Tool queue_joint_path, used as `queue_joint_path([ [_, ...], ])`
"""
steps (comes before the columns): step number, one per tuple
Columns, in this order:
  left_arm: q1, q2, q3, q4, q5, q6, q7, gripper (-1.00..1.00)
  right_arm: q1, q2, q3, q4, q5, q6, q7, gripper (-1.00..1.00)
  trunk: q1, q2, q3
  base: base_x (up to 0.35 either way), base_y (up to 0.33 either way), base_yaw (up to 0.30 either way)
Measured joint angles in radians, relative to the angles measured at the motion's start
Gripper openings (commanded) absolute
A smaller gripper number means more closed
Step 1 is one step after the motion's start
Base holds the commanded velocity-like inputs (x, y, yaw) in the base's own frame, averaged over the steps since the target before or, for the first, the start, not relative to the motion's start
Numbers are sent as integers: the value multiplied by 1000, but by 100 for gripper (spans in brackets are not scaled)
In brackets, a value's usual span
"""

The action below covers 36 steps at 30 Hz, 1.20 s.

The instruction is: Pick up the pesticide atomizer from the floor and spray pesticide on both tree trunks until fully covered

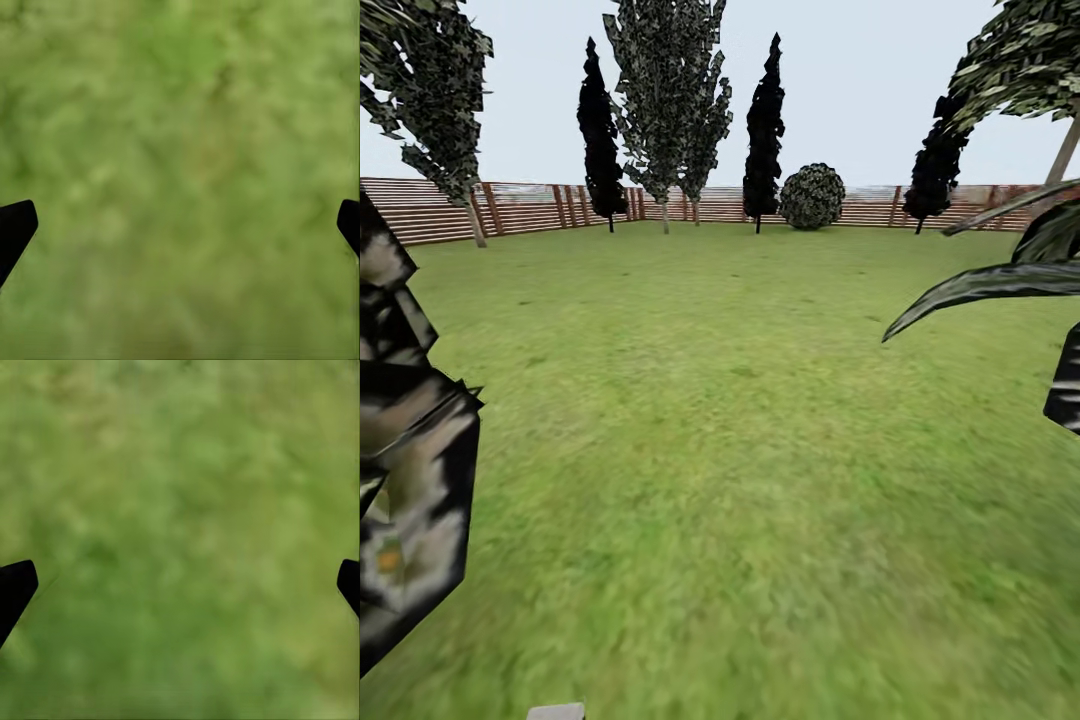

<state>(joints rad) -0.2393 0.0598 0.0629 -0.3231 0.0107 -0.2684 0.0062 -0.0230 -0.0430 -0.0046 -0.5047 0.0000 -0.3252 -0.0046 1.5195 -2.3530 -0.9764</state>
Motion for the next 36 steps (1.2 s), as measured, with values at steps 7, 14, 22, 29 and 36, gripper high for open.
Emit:
queue_joint_path([
  [7, 0, 0, 0, 1, 0, 0, 0, 100, 0, 0, 0, 0, 0, 0, 0, 100, 0, 0, 0, 340, 0, 0],
  [14, 0, 0, 0, 0, 0, 0, 0, 100, 0, 0, 0, 0, 0, 0, 0, 100, 0, 0, 0, 340, 0, 0],
  [22, 0, 0, 0, 0, 0, 0, 0, 100, 0, 0, 0, 0, 0, 0, 0, 100, 0, 0, 0, 340, 0, 0],
  [29, 0, -1, 0, 1, 0, 0, 0, 100, 0, 0, 0, 0, 0, 0, 0, 100, 0, 0, 0, 340, 0, 0],
  [36, 0, -1, 0, 1, 0, 0, 0, 100, 0, 0, 0, 1, 0, 0, 0, 100, 0, 0, 0, 340, 0, 0],
])
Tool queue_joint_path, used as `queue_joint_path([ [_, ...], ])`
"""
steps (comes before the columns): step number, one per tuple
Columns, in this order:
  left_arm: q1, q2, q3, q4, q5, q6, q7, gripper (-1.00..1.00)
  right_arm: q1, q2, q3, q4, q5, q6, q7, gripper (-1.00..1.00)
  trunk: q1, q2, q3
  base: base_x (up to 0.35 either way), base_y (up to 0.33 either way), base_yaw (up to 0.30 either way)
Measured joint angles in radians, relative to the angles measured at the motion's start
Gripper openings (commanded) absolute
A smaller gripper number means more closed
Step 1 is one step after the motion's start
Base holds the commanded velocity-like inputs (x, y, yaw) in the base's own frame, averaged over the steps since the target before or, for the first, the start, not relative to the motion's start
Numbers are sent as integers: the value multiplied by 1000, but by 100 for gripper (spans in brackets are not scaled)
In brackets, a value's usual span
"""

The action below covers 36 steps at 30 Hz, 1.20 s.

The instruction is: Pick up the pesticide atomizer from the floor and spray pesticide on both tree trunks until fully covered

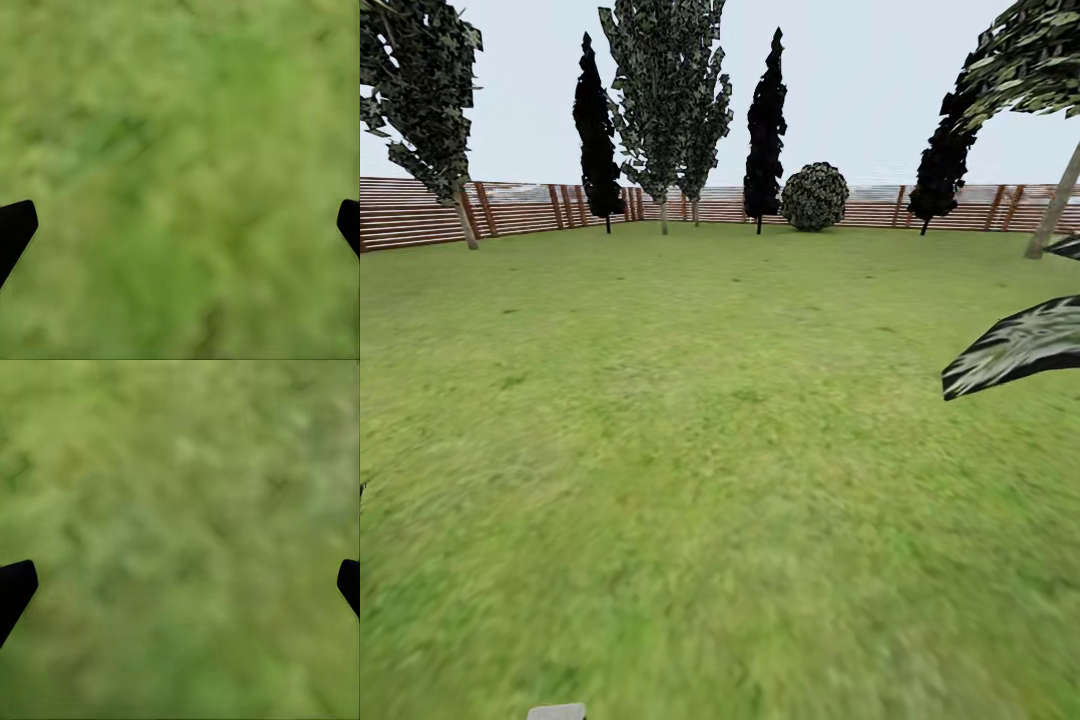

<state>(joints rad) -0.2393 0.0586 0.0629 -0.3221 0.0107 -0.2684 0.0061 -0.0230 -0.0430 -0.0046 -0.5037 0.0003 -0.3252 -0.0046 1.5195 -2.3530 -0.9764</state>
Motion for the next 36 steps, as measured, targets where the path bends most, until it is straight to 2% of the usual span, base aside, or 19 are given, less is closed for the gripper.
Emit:
queue_joint_path([
  [36, 0, 0, 0, 0, 0, 0, 0, 100, 0, 0, 0, -2, 1, 0, 0, 100, 0, 0, 0, 340, 0, -11],
])
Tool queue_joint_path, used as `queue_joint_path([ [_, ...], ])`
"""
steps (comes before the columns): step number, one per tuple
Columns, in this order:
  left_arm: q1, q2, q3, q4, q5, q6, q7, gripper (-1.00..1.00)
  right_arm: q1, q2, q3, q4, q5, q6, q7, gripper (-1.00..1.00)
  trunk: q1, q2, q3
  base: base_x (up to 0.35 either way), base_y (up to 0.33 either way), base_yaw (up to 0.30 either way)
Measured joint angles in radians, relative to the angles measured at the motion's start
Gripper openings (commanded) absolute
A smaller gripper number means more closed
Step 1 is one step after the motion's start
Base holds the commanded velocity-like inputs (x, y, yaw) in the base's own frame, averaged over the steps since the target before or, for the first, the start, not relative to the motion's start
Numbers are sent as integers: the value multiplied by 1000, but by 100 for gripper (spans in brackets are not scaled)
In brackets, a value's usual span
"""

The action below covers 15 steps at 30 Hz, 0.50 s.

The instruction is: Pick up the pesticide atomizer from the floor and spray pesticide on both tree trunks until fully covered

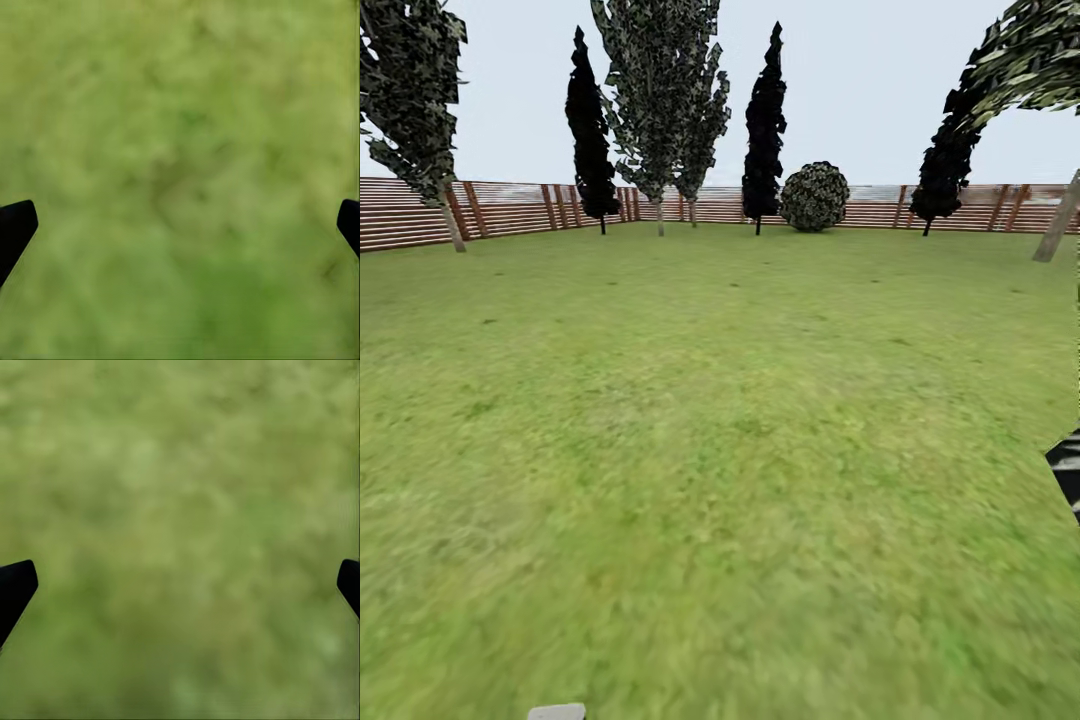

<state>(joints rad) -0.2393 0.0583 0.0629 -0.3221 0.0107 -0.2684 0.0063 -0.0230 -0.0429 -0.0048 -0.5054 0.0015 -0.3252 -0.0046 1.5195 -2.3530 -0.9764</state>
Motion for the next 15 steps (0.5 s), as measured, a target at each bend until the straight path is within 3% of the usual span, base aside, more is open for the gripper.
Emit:
queue_joint_path([
  [5, 0, 0, 0, 0, 0, 0, 0, 100, 0, 0, 0, 1, 0, 0, 0, 100, 0, 0, 0, 340, 0, -200],
  [15, 0, 0, 0, 0, 0, 0, 0, 100, 0, 0, -1, 1, 0, 0, 0, 100, 0, 0, 0, 340, 0, -18],
])
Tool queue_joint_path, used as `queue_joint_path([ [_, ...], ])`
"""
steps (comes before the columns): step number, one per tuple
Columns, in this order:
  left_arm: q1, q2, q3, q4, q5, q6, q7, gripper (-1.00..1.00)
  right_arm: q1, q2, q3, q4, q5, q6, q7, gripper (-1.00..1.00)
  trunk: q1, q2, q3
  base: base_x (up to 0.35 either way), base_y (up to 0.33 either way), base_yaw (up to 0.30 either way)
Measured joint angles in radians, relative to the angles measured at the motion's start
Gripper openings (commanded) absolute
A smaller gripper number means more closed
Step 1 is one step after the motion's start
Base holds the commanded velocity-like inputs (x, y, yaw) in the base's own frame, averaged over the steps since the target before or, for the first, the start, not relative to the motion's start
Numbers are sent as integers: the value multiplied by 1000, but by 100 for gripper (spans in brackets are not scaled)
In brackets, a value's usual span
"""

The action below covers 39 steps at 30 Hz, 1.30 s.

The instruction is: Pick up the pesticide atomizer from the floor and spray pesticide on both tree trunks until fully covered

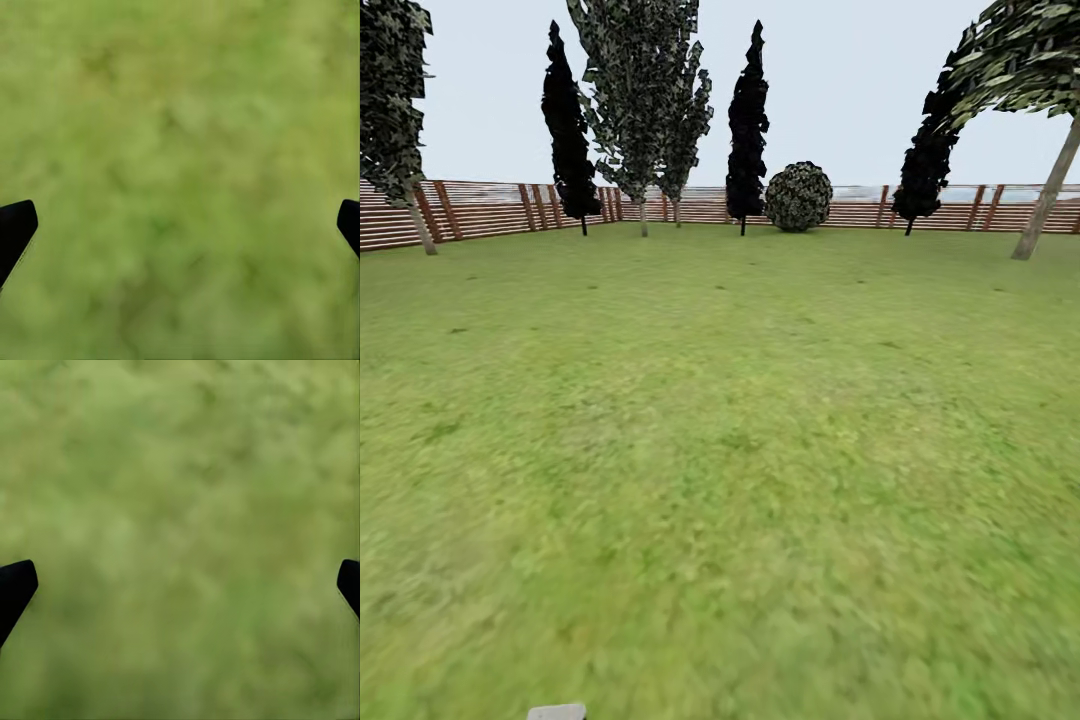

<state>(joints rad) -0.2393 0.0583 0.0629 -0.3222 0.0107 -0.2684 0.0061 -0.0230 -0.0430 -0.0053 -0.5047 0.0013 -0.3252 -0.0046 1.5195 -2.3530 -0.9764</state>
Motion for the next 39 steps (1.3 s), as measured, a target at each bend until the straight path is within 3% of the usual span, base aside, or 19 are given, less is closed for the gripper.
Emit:
queue_joint_path([
  [24, 0, -3, 0, 0, 0, 0, 0, 100, 0, 0, 1, 2, 0, 0, 0, 100, 0, 0, 0, 340, 0, -8],
  [39, 0, -3, 0, 0, 0, 0, 0, 100, 0, 0, 1, 2, 0, 0, 0, 100, 0, 0, 0, 340, 0, -217],
])
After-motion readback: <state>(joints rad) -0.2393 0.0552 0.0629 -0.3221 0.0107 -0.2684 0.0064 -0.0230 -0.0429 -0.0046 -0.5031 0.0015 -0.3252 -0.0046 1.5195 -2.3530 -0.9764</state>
